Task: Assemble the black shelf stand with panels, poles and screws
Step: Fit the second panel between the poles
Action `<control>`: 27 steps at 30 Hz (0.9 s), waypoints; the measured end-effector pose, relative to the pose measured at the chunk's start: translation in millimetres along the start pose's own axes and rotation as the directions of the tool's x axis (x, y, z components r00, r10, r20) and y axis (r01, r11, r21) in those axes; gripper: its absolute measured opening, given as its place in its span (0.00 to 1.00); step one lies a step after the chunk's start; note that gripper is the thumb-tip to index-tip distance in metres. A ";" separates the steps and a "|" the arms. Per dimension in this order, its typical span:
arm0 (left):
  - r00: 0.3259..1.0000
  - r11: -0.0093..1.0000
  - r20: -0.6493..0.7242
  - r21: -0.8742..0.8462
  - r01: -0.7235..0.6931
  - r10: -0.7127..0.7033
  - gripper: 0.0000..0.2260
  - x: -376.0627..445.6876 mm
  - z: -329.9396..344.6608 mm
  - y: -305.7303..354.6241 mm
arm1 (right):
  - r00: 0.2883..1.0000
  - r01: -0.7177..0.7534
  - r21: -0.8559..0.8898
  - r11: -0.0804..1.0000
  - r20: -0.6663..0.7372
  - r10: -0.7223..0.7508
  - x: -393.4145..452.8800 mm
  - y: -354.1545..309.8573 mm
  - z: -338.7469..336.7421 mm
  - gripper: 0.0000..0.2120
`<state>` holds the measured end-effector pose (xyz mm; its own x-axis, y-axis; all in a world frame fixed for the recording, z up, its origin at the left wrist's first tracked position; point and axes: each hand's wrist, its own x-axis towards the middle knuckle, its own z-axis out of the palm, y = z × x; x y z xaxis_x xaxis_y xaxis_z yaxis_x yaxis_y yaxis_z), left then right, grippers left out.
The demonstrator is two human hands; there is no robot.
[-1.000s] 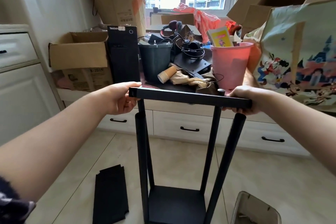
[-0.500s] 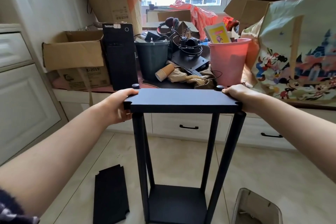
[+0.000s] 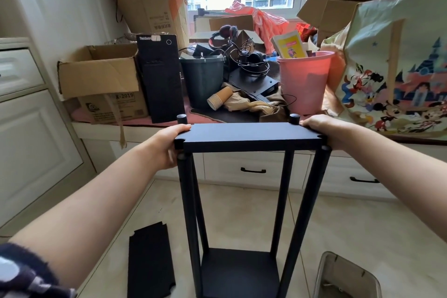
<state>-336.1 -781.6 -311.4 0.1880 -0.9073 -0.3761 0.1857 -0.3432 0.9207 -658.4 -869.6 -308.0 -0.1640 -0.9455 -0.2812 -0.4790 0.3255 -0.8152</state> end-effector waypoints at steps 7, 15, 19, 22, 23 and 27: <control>1.000 0.999 0.023 -0.049 -0.014 0.015 0.10 -3.2 7.8 -4.3 | 1.000 -0.016 -0.010 1.000 0.012 0.016 1.8 -3.9 -4.5 0.08; 0.969 0.997 0.246 0.064 -0.039 0.022 0.15 -10.9 -6.7 -19.1 | 0.999 -0.019 0.048 0.999 0.027 0.018 4.2 -1.1 -3.8 0.10; 0.976 0.994 0.210 0.068 -0.080 0.064 0.17 -9.8 -4.6 -25.8 | 0.998 -0.059 0.082 0.995 0.039 0.056 5.6 -2.5 -3.5 0.10; 0.977 0.997 0.204 0.020 -0.068 0.063 0.16 -7.8 -3.9 -33.4 | 0.997 -0.068 0.102 0.992 0.050 0.063 4.4 -2.0 -3.6 0.14; 0.974 0.998 0.217 -0.002 -0.065 0.064 0.15 -6.2 -4.1 -36.1 | 0.995 -0.079 0.111 0.991 0.066 0.072 3.1 -0.9 -4.7 0.16; 0.968 0.995 0.234 -0.075 -0.071 0.087 0.13 0.1 -5.8 -42.3 | 0.980 -0.139 0.246 0.959 0.172 0.097 -7.2 7.4 -6.9 0.16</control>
<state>-338.3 -765.7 -351.0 -0.0275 -0.9652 -0.2599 0.2439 -0.2586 0.9347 -666.8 -860.4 -308.5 -0.0586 -0.8950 -0.4423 -0.2248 0.4435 -0.8676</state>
